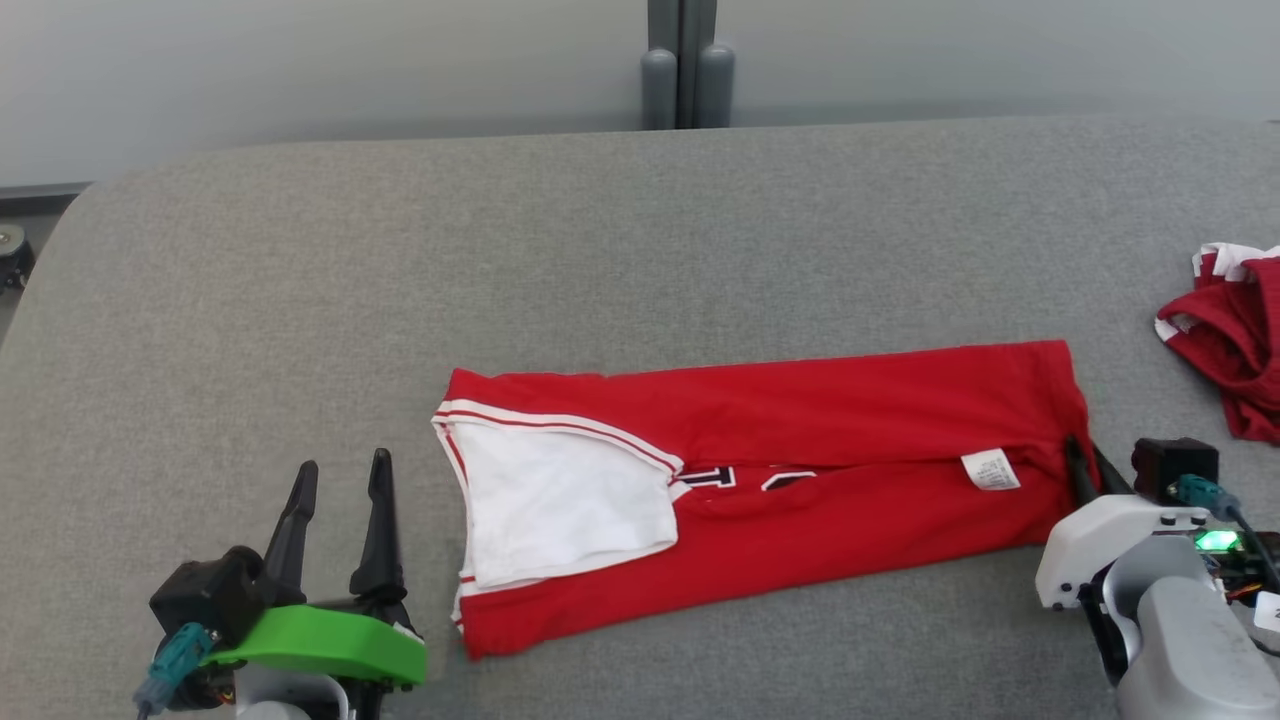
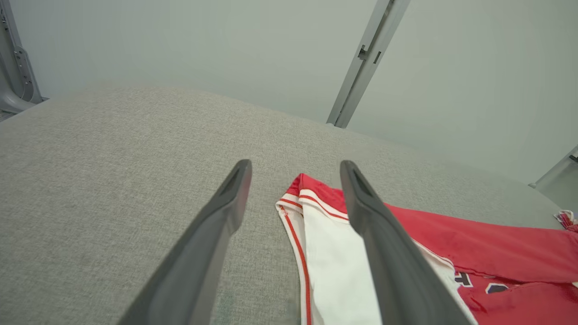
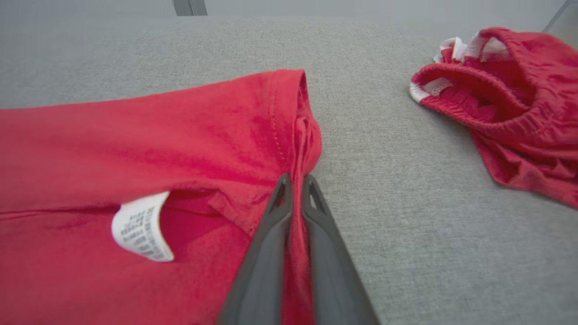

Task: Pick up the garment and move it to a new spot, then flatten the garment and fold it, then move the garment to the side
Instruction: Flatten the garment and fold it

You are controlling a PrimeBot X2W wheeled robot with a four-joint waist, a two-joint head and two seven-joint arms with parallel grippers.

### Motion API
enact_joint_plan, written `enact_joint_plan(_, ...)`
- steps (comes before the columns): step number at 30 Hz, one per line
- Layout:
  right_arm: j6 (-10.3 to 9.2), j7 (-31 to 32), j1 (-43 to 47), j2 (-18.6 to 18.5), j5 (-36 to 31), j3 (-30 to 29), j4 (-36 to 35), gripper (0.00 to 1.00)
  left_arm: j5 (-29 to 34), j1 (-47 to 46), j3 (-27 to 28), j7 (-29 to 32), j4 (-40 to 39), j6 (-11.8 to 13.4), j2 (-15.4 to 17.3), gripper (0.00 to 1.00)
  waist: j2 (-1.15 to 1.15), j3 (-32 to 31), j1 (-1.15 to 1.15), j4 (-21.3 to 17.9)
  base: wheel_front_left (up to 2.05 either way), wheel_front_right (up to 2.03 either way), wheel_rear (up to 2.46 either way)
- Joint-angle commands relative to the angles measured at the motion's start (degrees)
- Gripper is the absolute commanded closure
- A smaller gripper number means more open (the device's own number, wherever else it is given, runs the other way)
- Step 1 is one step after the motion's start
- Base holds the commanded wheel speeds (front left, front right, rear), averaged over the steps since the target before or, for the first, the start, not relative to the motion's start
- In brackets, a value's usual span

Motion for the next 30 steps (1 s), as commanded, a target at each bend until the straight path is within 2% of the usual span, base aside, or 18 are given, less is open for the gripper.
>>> enact_joint_plan(1,-0.14,0.25,-0.21,-1.26,-0.10,-0.73,-0.96,1.00,0.68,1.01,0.34,-0.16,0.17,-0.40,-0.20,0.00,0.00,-0.39,0.00,-0.79,0.00,0.00,0.00)
enact_joint_plan(7,-0.14,2.32,2.00,-3.78,0.88,-2.95,-5.91,1.00,1.51,1.07,1.10,-0.16,1.02,-1.38,-1.34,0.00,0.00,-0.62,0.00,-1.98,0.00,0.00,0.00)
enact_joint_plan(13,-0.13,5.39,4.11,-3.37,4.28,-2.73,-11.40,1.00,2.17,1.27,1.65,-0.16,2.17,-2.27,-2.19,0.00,0.00,-1.43,0.00,-2.40,0.00,0.00,0.00)
enact_joint_plan(19,-0.12,9.07,6.35,-1.00,9.36,3.56,-18.47,1.00,2.68,1.20,2.00,-0.17,3.20,-3.01,-2.95,0.00,0.00,-2.76,0.00,-1.90,0.00,0.00,0.00)
enact_joint_plan(26,-0.12,12.63,8.87,0.74,16.22,14.52,-27.27,1.00,3.06,1.37,2.68,-0.16,3.71,-3.48,-3.42,0.00,0.00,-3.58,0.00,-0.29,0.00,0.00,0.00)
enact_joint_plan(30,-0.12,13.59,8.76,1.06,19.78,21.33,-30.06,1.00,3.30,1.28,3.03,-0.17,3.77,-3.72,-3.57,0.00,0.00,-3.59,0.00,0.91,0.00,0.00,0.00)
